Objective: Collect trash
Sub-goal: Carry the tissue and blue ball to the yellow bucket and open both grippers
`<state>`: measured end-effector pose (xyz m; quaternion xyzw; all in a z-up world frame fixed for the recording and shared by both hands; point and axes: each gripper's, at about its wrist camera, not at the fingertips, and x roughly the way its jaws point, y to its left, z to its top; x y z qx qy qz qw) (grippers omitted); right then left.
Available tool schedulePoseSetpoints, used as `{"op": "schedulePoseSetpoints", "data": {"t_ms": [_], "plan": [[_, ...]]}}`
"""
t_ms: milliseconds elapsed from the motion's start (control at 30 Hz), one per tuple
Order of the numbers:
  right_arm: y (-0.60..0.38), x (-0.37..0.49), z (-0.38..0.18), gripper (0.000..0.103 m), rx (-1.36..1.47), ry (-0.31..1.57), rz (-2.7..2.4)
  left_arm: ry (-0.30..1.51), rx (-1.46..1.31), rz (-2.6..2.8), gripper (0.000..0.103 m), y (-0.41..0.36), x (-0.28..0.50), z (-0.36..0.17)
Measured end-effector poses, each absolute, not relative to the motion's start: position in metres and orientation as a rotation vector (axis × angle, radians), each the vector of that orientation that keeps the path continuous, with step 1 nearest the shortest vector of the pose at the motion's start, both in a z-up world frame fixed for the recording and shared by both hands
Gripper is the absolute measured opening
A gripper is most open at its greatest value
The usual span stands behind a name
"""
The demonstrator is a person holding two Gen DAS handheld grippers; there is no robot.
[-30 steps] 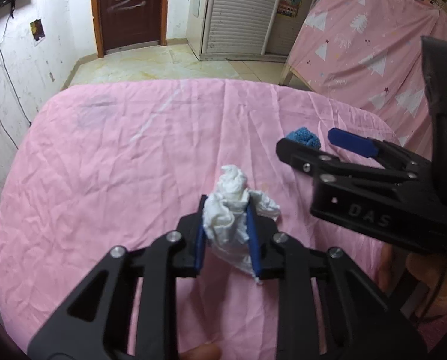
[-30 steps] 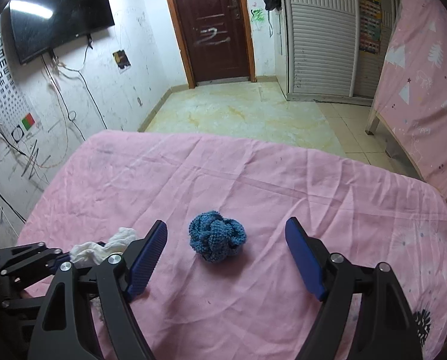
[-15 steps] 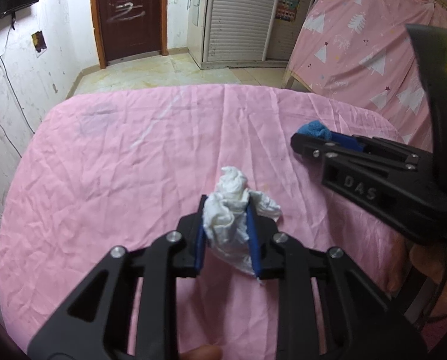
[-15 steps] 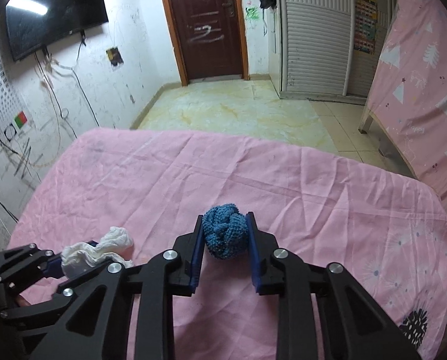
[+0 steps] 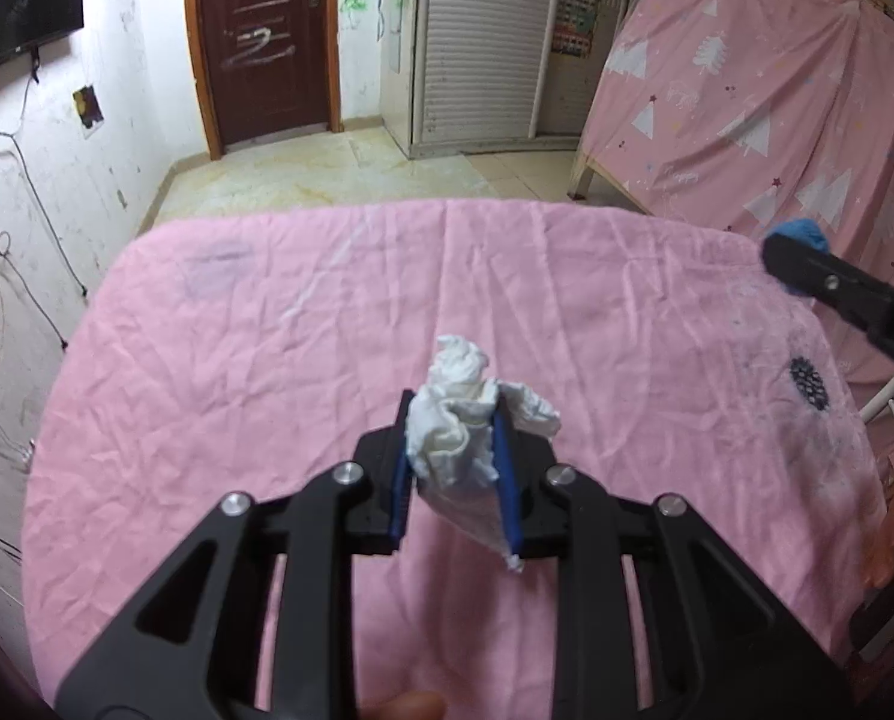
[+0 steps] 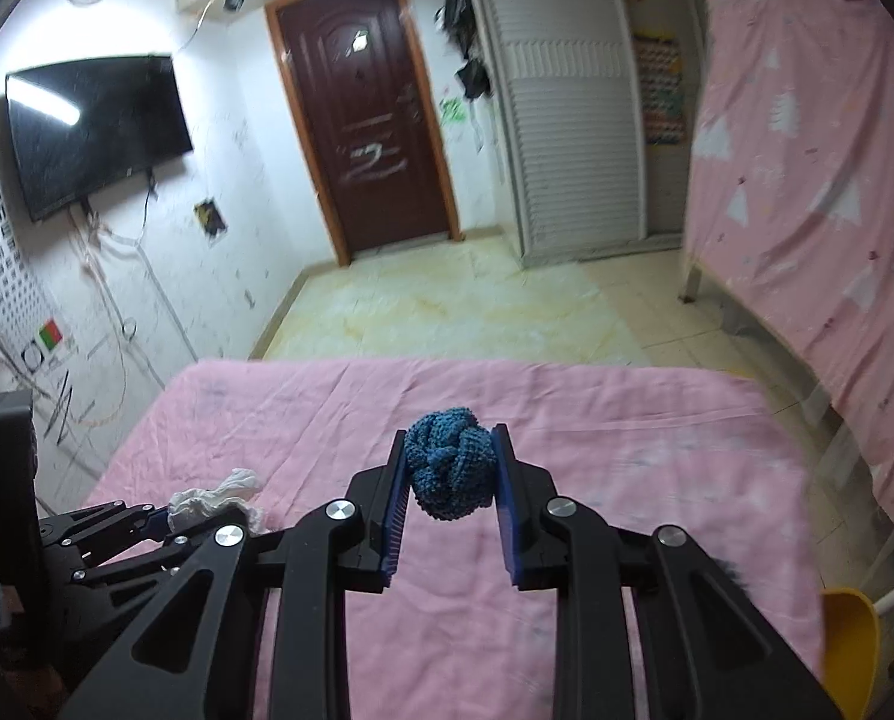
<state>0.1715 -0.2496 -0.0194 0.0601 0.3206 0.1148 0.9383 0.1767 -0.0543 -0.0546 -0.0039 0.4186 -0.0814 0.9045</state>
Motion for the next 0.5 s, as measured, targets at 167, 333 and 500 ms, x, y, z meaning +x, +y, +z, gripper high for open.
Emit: {"op": "schedulePoseSetpoints", "data": {"t_ms": [167, 333, 500], "plan": [[-0.288, 0.142, -0.007, 0.020, 0.179, 0.598, 0.188, 0.832, 0.023, -0.210, 0.022, -0.078, 0.158, -0.032], [-0.333, 0.107, -0.002, 0.020, 0.219, 0.556, 0.124, 0.801, 0.065, -0.264, 0.022, -0.119, 0.143, -0.013], [-0.384, 0.073, 0.000, 0.020, 0.262, 0.518, 0.054, 0.789, 0.096, -0.319, 0.022, -0.160, 0.129, -0.002]]}}
